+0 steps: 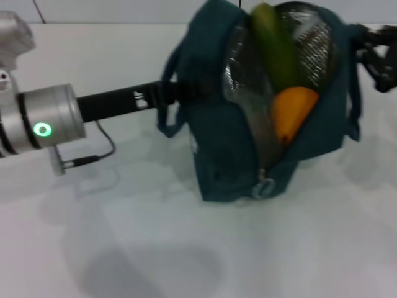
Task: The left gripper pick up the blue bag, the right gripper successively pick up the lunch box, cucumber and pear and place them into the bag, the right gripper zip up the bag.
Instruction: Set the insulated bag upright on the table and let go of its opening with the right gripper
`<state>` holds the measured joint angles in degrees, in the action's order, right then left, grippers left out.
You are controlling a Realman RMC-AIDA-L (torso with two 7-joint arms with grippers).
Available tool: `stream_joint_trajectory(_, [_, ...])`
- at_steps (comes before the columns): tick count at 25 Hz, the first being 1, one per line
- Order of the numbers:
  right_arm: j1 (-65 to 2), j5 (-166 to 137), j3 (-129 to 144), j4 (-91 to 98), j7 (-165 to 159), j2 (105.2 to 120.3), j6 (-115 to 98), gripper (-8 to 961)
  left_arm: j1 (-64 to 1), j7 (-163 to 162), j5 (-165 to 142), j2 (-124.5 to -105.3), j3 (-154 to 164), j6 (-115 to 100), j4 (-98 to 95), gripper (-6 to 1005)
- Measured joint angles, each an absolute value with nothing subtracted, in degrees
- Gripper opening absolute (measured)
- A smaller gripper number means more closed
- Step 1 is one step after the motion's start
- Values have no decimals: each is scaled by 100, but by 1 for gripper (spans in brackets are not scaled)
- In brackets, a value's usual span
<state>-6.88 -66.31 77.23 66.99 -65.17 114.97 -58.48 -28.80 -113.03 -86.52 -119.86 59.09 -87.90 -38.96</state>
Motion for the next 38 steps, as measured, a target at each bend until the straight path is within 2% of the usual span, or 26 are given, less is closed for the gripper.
stream_joint_trajectory(5, [-328,-6643,7326,6673,-6579,11496,-6114,63,-2902,-11212,-8147,-11995,6569,-8671,-3760,57])
stream_joint_trajectory(13, [-311,-7211,7044,6692,-6903,11489,-6355,62,-3096,-11035,-7991,-12026,6762,-8655,-3362,57])
stream_joint_trajectory(23, [-543,-7448,6917,6679,-7183,11489,-6686,61,-3407,-10792,-7349,-12036,7537,-8249,-2953,58])
stream_joint_trajectory(33, [-873,-7683,6834,6432,-7431,11454,-6676,61,-3424,-10777,-7129,-12041,7700,-8093,-2814,58])
stream_joint_trajectory(38, [-1079,-7601,6830,6011,-7435,11484,-6797,106,-3413,-10707,-7111,-12022,7657,-8009,-2629,58])
